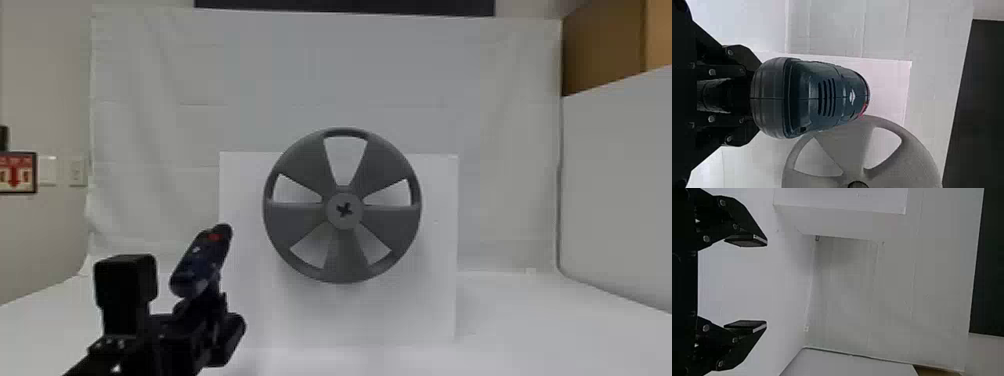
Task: Grasp the drill and bring into the middle of wheel
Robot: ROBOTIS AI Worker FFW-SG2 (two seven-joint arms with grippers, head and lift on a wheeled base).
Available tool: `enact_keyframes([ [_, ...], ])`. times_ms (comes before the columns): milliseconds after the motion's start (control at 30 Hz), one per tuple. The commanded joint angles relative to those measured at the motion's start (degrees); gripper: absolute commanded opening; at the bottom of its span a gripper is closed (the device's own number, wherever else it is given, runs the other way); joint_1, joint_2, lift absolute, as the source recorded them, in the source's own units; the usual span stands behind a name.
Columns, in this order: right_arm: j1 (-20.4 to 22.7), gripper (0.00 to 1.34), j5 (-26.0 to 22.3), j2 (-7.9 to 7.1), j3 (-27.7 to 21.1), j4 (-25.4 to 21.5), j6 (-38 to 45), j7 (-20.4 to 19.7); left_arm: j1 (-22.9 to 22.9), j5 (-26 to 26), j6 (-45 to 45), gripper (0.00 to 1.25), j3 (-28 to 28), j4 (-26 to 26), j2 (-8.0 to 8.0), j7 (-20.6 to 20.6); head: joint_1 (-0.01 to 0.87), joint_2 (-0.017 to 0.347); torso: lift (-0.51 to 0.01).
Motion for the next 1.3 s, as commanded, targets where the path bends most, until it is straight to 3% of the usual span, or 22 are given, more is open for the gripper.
enact_keyframes([
  [0,-0.01,0.82,0.15,0.01,0.23,0.00,0.00,0.00,-0.12,0.07,0.00,0.03,0.28,1.64,-0.09,-0.03,0.000,0.000,-0.406],
  [1267,-0.10,0.82,0.67,0.45,0.67,0.09,0.00,0.00,0.41,-0.10,-1.93,0.03,0.81,9.20,-0.79,-0.03,0.000,0.000,-0.406],
])
